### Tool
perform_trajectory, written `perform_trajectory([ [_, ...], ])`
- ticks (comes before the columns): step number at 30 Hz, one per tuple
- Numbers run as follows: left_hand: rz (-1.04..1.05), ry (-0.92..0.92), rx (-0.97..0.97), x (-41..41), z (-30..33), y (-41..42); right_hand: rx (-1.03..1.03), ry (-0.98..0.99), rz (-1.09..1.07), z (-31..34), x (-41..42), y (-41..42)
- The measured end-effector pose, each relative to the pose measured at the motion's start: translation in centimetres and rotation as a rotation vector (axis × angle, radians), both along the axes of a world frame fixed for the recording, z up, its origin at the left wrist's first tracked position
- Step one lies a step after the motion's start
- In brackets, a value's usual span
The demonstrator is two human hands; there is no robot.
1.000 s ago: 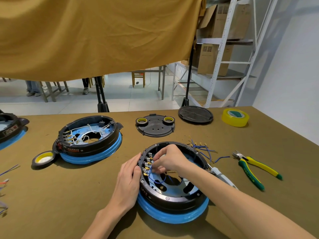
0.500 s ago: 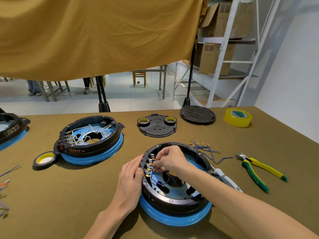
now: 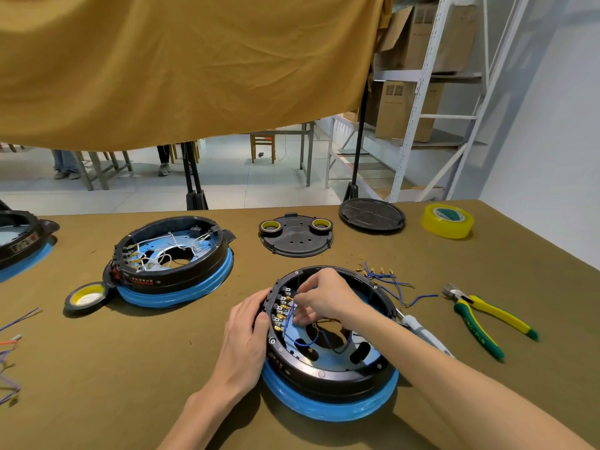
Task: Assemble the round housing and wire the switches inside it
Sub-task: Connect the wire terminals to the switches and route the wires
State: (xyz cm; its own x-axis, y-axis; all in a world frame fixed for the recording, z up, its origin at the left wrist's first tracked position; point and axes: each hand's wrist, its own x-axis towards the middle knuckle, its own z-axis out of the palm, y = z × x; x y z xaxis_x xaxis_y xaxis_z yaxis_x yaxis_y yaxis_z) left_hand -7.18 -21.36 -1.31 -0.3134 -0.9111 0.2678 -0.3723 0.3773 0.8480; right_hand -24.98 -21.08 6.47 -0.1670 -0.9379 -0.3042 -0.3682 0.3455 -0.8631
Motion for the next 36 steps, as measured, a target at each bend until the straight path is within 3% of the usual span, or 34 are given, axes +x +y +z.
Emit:
perform_trajectory([
  [5,-0.035,-0.051,-0.005,0.1,-0.1,-0.2,0.035,0.081,0.039,0.3,0.1,-0.3],
  [12,-0.056,-0.086,-0.02,0.1,0.3,-0.3,0.091,-0.018,0.005,0.5,0.3,-1.2],
  [27,-0.018,-0.094,-0.002,0.1,0.3,0.3,-0.056,0.106,0.034,-1.0,0.7,-0.7],
  [32,0.017,-0.05,-0.018,0.2,0.8,0.9,-0.21,0.167,0.223,0.4,-1.7,1.2],
  [36,0.115,0.012,-0.161,0.1,2.3,1.1,-0.623,0.554,-0.052,0.7,-6.5,3.0],
])
